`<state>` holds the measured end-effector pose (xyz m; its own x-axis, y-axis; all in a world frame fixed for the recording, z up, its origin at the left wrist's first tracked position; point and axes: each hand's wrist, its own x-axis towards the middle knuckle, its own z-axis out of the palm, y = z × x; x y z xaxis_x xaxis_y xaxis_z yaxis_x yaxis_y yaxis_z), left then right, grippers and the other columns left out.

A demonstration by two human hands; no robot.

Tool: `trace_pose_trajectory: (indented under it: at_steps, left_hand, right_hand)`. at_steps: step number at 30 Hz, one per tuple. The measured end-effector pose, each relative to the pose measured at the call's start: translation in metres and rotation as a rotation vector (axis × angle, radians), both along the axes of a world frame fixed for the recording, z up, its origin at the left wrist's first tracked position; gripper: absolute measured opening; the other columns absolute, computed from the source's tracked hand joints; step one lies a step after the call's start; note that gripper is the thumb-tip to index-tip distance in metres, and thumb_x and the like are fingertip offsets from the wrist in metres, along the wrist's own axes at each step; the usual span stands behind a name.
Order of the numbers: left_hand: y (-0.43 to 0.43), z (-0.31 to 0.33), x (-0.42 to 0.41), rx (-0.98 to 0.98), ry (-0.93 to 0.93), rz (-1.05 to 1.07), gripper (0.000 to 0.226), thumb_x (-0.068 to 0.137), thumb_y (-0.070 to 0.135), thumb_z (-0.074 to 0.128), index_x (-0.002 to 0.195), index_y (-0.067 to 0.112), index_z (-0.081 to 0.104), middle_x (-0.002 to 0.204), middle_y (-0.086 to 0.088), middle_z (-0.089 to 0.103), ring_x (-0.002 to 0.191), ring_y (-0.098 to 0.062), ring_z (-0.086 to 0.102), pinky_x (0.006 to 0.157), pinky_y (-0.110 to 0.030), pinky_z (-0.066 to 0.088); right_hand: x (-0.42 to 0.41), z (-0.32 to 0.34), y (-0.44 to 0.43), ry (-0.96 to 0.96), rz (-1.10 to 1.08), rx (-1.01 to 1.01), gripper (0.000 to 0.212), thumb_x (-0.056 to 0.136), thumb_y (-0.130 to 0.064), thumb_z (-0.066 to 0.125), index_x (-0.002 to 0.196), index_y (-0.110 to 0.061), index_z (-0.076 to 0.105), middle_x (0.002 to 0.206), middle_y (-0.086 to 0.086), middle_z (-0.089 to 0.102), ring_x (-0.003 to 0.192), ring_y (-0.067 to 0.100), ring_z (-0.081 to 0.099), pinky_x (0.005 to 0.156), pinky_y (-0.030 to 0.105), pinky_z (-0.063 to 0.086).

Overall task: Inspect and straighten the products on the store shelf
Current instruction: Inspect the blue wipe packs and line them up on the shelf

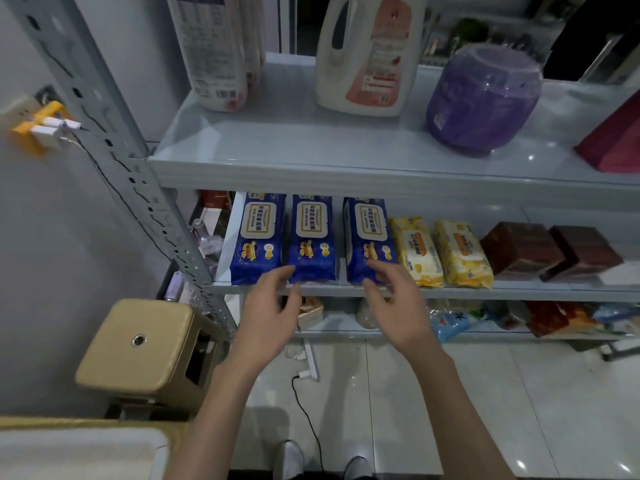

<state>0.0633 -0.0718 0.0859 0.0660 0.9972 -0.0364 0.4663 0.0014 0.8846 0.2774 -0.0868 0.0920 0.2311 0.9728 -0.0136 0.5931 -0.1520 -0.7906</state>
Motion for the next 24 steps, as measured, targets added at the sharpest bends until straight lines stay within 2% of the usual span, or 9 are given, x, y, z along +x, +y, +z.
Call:
trace_pose_trajectory:
  at_steps: [3,6,7,10,12,16,19,22,24]
  left_hand:
    - [-0.029,0.003,-0.003,-0.013,-0.086,0.037,0.034,0.102,0.026,0.058,0.136,0.029,0.056,0.126,0.017,0.061,0.113,0.008,0.057,0.098,-0.024,0.049]
    - [-0.049,-0.002,-0.001,-0.03,-0.136,0.069,0.031,0.101,0.025,0.06,0.132,0.03,0.06,0.123,0.022,0.062,0.111,0.011,0.057,0.087,-0.013,0.05]
    - [-0.054,-0.005,0.001,-0.036,-0.14,0.07,0.031,0.101,0.025,0.06,0.132,0.029,0.06,0.123,0.022,0.062,0.112,0.011,0.057,0.087,-0.014,0.051]
    - [-0.062,-0.011,0.013,-0.065,-0.124,0.069,0.031,0.101,0.029,0.06,0.132,0.03,0.06,0.123,0.025,0.061,0.114,0.009,0.056,0.093,-0.029,0.055]
    - [-0.065,-0.014,0.024,-0.071,-0.108,0.071,0.032,0.101,0.03,0.06,0.132,0.031,0.06,0.123,0.026,0.061,0.116,0.006,0.057,0.094,-0.032,0.055]
    - [-0.067,-0.016,0.057,-0.055,-0.094,0.081,0.031,0.101,0.027,0.06,0.131,0.03,0.059,0.123,0.021,0.06,0.116,0.005,0.056,0.089,-0.019,0.049]
    - [-0.067,-0.018,0.088,-0.042,-0.072,0.081,0.03,0.101,0.023,0.059,0.13,0.03,0.057,0.125,0.014,0.06,0.116,0.004,0.056,0.082,-0.008,0.046]
    - [-0.065,-0.021,0.119,-0.033,-0.063,0.087,0.034,0.1,0.02,0.061,0.134,0.02,0.058,0.127,0.009,0.062,0.117,-0.001,0.058,0.085,-0.007,0.049]
    - [-0.064,-0.02,0.137,-0.024,-0.043,0.078,0.036,0.099,0.02,0.062,0.135,0.021,0.058,0.127,0.008,0.062,0.117,-0.002,0.059,0.089,-0.014,0.053]
  right_hand:
    - [0.008,-0.004,-0.037,0.043,0.038,0.117,0.035,0.1,-0.015,0.065,0.132,-0.027,0.059,0.121,-0.014,0.058,0.114,0.003,0.058,0.102,0.037,0.053]
    - [0.018,-0.014,-0.056,0.016,0.026,0.192,0.037,0.096,-0.009,0.069,0.13,-0.021,0.062,0.12,-0.007,0.063,0.112,0.008,0.062,0.099,0.035,0.055]
    - [0.021,-0.017,-0.059,0.009,0.016,0.202,0.037,0.096,-0.008,0.07,0.131,-0.018,0.063,0.12,-0.004,0.064,0.112,0.009,0.063,0.099,0.034,0.055]
    - [0.033,-0.023,-0.064,0.021,0.022,0.207,0.036,0.096,-0.01,0.07,0.132,-0.013,0.064,0.119,0.0,0.065,0.111,0.014,0.064,0.097,0.039,0.056]
    - [0.043,-0.026,-0.067,0.058,0.035,0.198,0.034,0.098,-0.012,0.068,0.132,-0.014,0.065,0.119,0.0,0.064,0.112,0.016,0.063,0.097,0.038,0.055]
    - [0.068,-0.024,-0.068,0.148,-0.004,0.114,0.031,0.099,-0.017,0.067,0.128,-0.027,0.063,0.121,-0.005,0.062,0.114,0.011,0.061,0.098,0.027,0.052]
    - [0.097,-0.025,-0.068,0.177,-0.002,0.086,0.033,0.099,-0.018,0.066,0.126,-0.036,0.059,0.119,-0.013,0.06,0.113,0.007,0.06,0.091,0.013,0.046]
    - [0.132,-0.027,-0.068,0.213,-0.009,0.059,0.034,0.1,-0.017,0.066,0.126,-0.038,0.058,0.12,-0.017,0.058,0.114,0.003,0.059,0.086,0.003,0.044]
    - [0.151,-0.029,-0.066,0.199,-0.018,0.045,0.035,0.1,-0.018,0.066,0.129,-0.036,0.059,0.125,-0.011,0.059,0.114,0.004,0.059,0.086,0.004,0.043]
